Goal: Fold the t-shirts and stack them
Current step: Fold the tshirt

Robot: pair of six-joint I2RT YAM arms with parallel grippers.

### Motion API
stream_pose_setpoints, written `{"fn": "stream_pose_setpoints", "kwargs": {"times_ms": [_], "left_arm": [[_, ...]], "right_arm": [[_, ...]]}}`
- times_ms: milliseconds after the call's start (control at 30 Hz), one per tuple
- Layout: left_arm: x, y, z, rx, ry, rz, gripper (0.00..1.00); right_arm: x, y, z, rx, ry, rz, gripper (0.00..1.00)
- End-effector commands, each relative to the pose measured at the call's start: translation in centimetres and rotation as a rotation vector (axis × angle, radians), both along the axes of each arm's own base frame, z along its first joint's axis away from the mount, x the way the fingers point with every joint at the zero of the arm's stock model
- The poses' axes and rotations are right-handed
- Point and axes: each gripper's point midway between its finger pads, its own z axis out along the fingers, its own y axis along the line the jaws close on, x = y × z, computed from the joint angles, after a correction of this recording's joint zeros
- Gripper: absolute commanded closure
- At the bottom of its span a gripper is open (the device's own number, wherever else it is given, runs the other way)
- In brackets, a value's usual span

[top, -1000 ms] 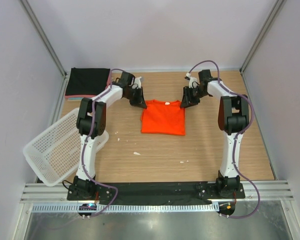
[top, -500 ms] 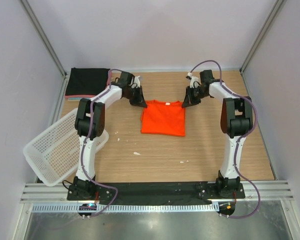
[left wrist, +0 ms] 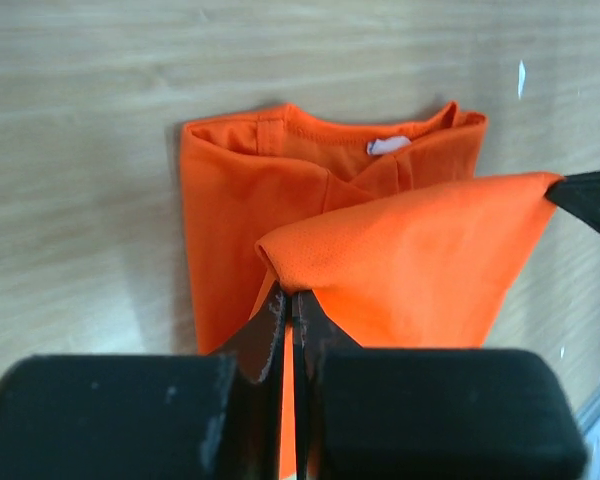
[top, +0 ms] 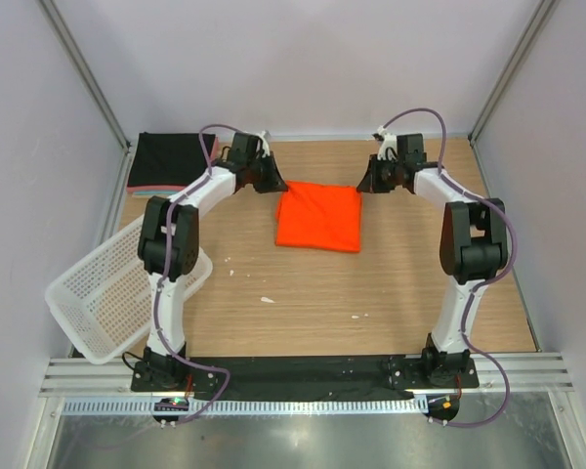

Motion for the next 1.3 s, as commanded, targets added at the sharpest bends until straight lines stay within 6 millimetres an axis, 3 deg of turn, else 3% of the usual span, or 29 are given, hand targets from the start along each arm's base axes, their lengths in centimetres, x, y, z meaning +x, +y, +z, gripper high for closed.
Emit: {"fn": "stream_pose_setpoints", "kwargs": {"times_ms": [0,67,233,267,300,367,400,433,467,533,733,833,867,1000,1067,1267], "left_arm": [[4.1,0.9,-0.6,-0.023,-0.039,0.127,1.00],[5.4,1.2,-2.4,-0.020,-0.012,0.162,1.00],[8.2,0.5,-2.8,-0.086,-0.033,0.146,0.98],[9.1,0.5,-2.7,-0.094,-0.041,0.154,0.90],[9.5,0.5,-2.7,-0.105,-0.033,0.158,0.90],[10.2,0.9,-2.2,-0.143,-0.018,0.166,0.87],[10.6,0.9,-1.7,-0.168,-0.017,0.172,0.85],[10.8,1.3,-1.5,-0.170,-0.018,0.181,0.80],[10.9,1.6,-1.2,-0.165,-0.023,0.187,0.67],[10.9,2.2,-0.1,-0.154,-0.039,0.190,0.62],[8.2,2.5,2.1,-0.141,-0.027,0.124,0.57],[6.4,1.6,3.7,-0.155,-0.034,0.059,0.57],[5.5,1.6,3.0,-0.150,-0.008,0.050,0.59],[3.1,1.1,3.2,-0.131,0.004,0.016,0.60],[1.6,0.4,3.1,-0.123,0.018,-0.006,0.62],[-2.3,-2.2,1.0,-0.061,0.046,-0.069,0.62]], "right_arm": [[4.8,-1.0,1.6,0.012,-0.161,-0.157,0.99],[6.5,-1.2,1.3,0.022,-0.211,-0.199,0.99],[9.6,-1.5,1.0,0.066,-0.250,-0.296,0.95],[9.6,-1.2,-1.5,0.057,-0.184,-0.288,0.93],[10.6,-1.0,-0.9,0.066,-0.194,-0.281,0.85],[10.9,-0.7,-2.2,0.067,-0.171,-0.277,0.72],[11.1,-0.6,-2.2,0.070,-0.164,-0.278,0.64],[11.7,-0.6,-1.3,0.070,-0.177,-0.277,0.62],[11.5,-0.8,-1.6,0.062,-0.155,-0.283,0.61],[11.5,-1.0,-0.8,0.071,-0.162,-0.285,0.58],[8.8,-1.4,0.7,0.077,-0.079,-0.301,0.52],[7.1,-1.1,1.6,0.087,-0.061,-0.281,0.50],[6.3,-0.9,1.4,0.090,-0.031,-0.266,0.50],[4.1,-0.9,2.1,0.081,0.016,-0.252,0.53],[3.0,-0.7,2.5,0.081,0.042,-0.243,0.60],[-1.3,3.1,1.0,0.165,0.170,-0.108,0.68]]}}
